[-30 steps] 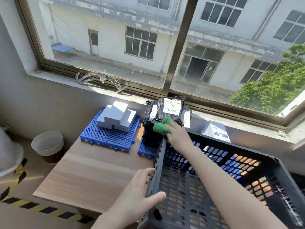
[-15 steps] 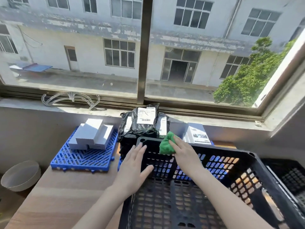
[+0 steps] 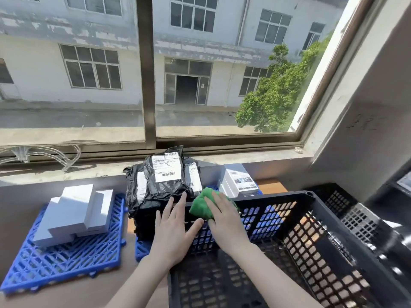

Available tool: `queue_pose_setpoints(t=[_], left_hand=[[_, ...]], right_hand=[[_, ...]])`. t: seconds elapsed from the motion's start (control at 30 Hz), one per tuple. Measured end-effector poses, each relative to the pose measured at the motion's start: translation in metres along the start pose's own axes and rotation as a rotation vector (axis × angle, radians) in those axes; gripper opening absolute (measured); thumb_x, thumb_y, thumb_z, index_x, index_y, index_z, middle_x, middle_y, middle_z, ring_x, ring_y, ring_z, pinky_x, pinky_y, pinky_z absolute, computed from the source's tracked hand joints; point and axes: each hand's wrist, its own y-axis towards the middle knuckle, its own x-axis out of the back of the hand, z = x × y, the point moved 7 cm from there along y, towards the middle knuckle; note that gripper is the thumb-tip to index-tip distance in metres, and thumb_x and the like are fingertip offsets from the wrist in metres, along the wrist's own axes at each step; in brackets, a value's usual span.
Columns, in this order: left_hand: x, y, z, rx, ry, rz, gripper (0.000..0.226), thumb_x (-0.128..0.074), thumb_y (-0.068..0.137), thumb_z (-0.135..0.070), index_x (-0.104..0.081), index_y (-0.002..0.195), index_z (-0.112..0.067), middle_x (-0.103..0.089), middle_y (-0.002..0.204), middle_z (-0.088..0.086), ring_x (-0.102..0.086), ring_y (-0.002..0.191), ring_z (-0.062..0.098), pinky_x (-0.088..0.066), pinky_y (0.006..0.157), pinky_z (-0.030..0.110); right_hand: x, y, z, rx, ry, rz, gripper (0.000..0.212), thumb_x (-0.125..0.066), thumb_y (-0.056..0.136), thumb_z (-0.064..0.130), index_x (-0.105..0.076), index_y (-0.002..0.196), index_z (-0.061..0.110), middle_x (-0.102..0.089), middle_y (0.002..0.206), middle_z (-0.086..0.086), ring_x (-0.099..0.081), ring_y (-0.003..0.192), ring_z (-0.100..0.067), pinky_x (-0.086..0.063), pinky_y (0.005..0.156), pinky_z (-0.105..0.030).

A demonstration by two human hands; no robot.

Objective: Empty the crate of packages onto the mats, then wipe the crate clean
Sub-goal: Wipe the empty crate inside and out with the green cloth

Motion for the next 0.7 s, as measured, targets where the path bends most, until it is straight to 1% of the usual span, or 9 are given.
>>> queue_pose_setpoints(t=[0.07,0.1,0.2,0.23,0.33,0.4,0.47,0.57,0.7], left_hand=[[0.000,-0.002,0.002,0.001,-0.041,-0.014,0.091,-0.010,0.075,-0.079,0.008,0.153,-0.037,-0.017,0.160,-0.015,0.007,0.149,0.007,0.000,0.121,0.043],[-0.001,-0.003,0.003,-0.001,-0.048,-0.014,0.092,-0.008,0.074,-0.082,0.010,0.153,-0.038,-0.016,0.161,-0.016,0.009,0.149,0.006,0.000,0.121,0.044],[-0.001,-0.003,0.003,-0.019,-0.037,-0.012,0.093,0.001,0.071,-0.087,0.013,0.151,-0.041,-0.011,0.161,-0.017,0.012,0.148,0.007,0.000,0.120,0.047],[-0.001,-0.003,0.003,-0.023,-0.016,-0.012,0.090,0.000,0.073,-0.084,0.014,0.151,-0.041,-0.009,0.162,-0.017,0.013,0.149,0.008,0.000,0.120,0.049],[-0.003,-0.002,0.001,-0.043,0.075,-0.020,0.082,-0.002,0.077,-0.077,0.014,0.150,-0.043,0.001,0.163,-0.015,0.013,0.149,0.012,0.002,0.119,0.055],[-0.005,-0.001,-0.001,-0.079,0.154,-0.033,0.079,-0.007,0.081,-0.078,0.007,0.152,-0.046,0.002,0.163,-0.013,0.007,0.151,0.018,0.003,0.117,0.058],[-0.007,-0.001,-0.006,-0.136,0.233,-0.019,0.075,-0.019,0.086,-0.075,-0.014,0.153,-0.042,-0.017,0.162,-0.009,-0.013,0.150,0.025,-0.005,0.113,0.060],[-0.013,-0.001,-0.015,-0.258,0.353,-0.006,0.073,-0.032,0.086,-0.070,-0.040,0.148,-0.031,-0.041,0.152,-0.003,-0.035,0.142,0.029,-0.016,0.108,0.064],[-0.017,0.001,-0.015,-0.268,0.395,0.038,0.070,-0.019,0.094,-0.068,-0.052,0.140,-0.027,-0.055,0.141,-0.003,-0.051,0.131,0.029,-0.021,0.102,0.063]], right_hand=[[-0.016,0.002,0.025,0.026,-0.027,0.015,0.059,-0.037,0.089,0.030,-0.036,0.147,0.020,-0.032,0.154,-0.003,-0.027,0.143,-0.024,-0.025,0.117,-0.041],[-0.022,0.003,0.031,0.022,-0.062,0.017,0.062,-0.035,0.086,0.032,-0.033,0.148,0.021,-0.032,0.154,-0.004,-0.029,0.142,-0.024,-0.027,0.116,-0.041],[-0.030,0.004,0.031,0.030,-0.131,0.057,0.069,-0.032,0.087,0.032,-0.015,0.153,0.023,-0.013,0.160,0.000,-0.011,0.147,-0.021,-0.013,0.119,-0.040],[-0.026,0.005,0.028,0.046,-0.157,0.049,0.068,-0.030,0.087,0.032,-0.016,0.153,0.023,-0.013,0.160,0.001,-0.011,0.147,-0.020,-0.013,0.120,-0.040],[-0.013,0.005,0.015,0.022,-0.176,0.037,0.064,-0.033,0.082,0.033,-0.037,0.145,0.022,-0.037,0.150,-0.001,-0.029,0.137,-0.019,-0.024,0.116,-0.036],[-0.008,0.002,-0.002,-0.034,-0.121,0.033,0.061,-0.036,0.084,0.032,-0.039,0.144,0.022,-0.040,0.148,-0.002,-0.029,0.136,-0.020,-0.027,0.116,-0.038],[-0.003,-0.004,-0.023,-0.089,-0.113,-0.012,0.059,-0.038,0.089,0.029,-0.032,0.148,0.024,-0.030,0.153,-0.001,-0.020,0.141,-0.019,-0.021,0.118,-0.039],[0.010,-0.010,-0.059,-0.189,-0.133,-0.012,0.058,-0.040,0.098,0.028,-0.017,0.152,0.028,-0.010,0.160,0.004,-0.004,0.147,-0.016,0.001,0.121,-0.033],[0.018,-0.012,-0.091,-0.283,-0.143,-0.035,0.056,-0.040,0.099,0.036,-0.022,0.151,0.028,-0.012,0.160,0.005,-0.004,0.148,-0.015,0.003,0.120,-0.032]])
